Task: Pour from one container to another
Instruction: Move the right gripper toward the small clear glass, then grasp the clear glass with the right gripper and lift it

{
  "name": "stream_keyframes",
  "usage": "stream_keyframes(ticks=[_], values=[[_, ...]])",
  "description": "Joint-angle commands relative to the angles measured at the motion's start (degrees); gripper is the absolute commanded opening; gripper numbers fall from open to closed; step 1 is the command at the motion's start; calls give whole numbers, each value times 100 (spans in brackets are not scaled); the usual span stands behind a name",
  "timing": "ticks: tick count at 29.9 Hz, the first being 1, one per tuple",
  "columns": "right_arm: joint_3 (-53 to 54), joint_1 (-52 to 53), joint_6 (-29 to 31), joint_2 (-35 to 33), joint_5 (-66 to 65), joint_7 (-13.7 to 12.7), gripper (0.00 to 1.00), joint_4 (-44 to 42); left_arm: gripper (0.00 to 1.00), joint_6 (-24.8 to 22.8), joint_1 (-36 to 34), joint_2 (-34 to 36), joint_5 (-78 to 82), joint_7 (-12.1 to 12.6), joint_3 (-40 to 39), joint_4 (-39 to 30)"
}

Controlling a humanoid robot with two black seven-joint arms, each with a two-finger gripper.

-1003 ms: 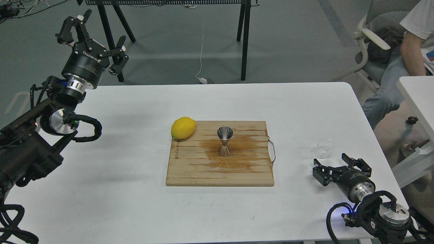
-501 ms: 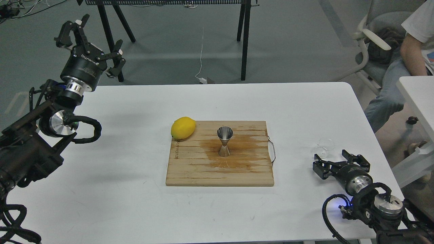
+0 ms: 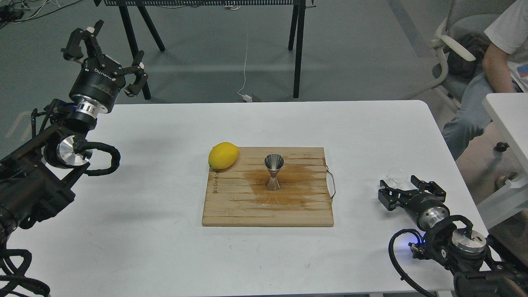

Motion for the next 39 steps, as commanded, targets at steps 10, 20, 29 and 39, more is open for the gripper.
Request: stream_keyframes(ticks=[10,20,29,39], values=[[-37,16,-19,8,-9,-97,50,-31,100,18,5,-10,9,0,-9,8],[-63,25,42,0,-17,-97,31,206,100,9,-4,8,0,0,-9,8],[-282,252,-466,-422,-201,-132,32,1567,100,18,-4,34,0,0,-35,-1],[-687,701,-1557,-519,-1132,-123,32,2772,100,9,-4,43,0,0,-35,-1]])
